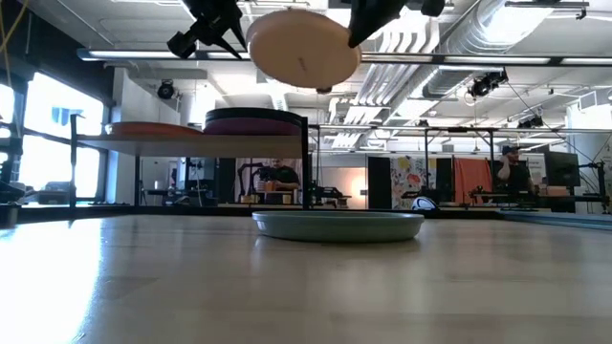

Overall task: Place and stack plates onto a shelf
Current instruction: Stack the light orange plate on top of the orange plate on the shelf

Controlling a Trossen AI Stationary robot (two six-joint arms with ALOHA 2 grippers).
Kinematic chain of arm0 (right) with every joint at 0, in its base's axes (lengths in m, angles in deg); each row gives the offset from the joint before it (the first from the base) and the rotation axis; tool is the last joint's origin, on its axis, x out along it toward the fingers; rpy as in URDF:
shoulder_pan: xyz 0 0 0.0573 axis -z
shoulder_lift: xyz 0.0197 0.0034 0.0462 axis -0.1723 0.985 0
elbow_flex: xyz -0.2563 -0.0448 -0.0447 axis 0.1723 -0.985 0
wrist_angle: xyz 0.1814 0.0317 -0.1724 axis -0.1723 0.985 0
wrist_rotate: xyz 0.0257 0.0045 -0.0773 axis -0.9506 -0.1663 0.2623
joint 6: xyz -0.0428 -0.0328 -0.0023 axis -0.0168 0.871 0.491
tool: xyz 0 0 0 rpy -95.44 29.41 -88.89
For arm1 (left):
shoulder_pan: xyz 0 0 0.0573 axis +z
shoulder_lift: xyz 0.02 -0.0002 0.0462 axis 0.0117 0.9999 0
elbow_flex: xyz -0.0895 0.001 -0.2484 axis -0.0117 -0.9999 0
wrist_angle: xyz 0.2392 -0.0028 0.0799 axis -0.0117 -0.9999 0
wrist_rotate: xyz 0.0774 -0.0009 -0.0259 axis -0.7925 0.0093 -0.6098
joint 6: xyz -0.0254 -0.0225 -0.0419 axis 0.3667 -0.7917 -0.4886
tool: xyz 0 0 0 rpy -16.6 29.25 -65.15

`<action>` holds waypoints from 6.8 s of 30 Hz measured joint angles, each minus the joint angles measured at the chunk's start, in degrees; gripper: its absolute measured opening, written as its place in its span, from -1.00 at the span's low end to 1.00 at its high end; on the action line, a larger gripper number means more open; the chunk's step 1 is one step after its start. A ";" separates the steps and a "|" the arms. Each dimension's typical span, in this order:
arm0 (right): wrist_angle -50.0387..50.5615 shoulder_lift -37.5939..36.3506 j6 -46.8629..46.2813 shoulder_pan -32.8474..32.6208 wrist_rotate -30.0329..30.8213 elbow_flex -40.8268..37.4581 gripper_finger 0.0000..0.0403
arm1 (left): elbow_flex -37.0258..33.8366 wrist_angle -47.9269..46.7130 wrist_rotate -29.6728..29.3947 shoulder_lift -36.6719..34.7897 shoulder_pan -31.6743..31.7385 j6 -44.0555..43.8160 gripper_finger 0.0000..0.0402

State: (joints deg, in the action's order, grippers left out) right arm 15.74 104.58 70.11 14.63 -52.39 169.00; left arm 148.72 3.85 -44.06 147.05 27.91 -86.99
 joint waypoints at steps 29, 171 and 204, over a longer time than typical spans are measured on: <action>-2.51 3.48 1.40 0.00 1.04 -0.03 -1.00 | 0.00 -6.44 0.15 0.00 0.13 1.20 -0.69; -0.97 3.22 -13.22 0.13 9.28 0.01 -0.32 | -0.22 -36.73 -29.80 -11.24 24.68 -0.04 -1.00; -0.01 3.24 -13.10 0.15 8.87 0.01 -0.32 | -0.26 -35.25 -29.23 -1.70 29.11 4.61 -0.95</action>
State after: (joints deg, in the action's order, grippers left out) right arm 15.74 107.82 57.01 14.78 -43.53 169.02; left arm 148.46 -31.41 -73.29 145.34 57.03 -82.38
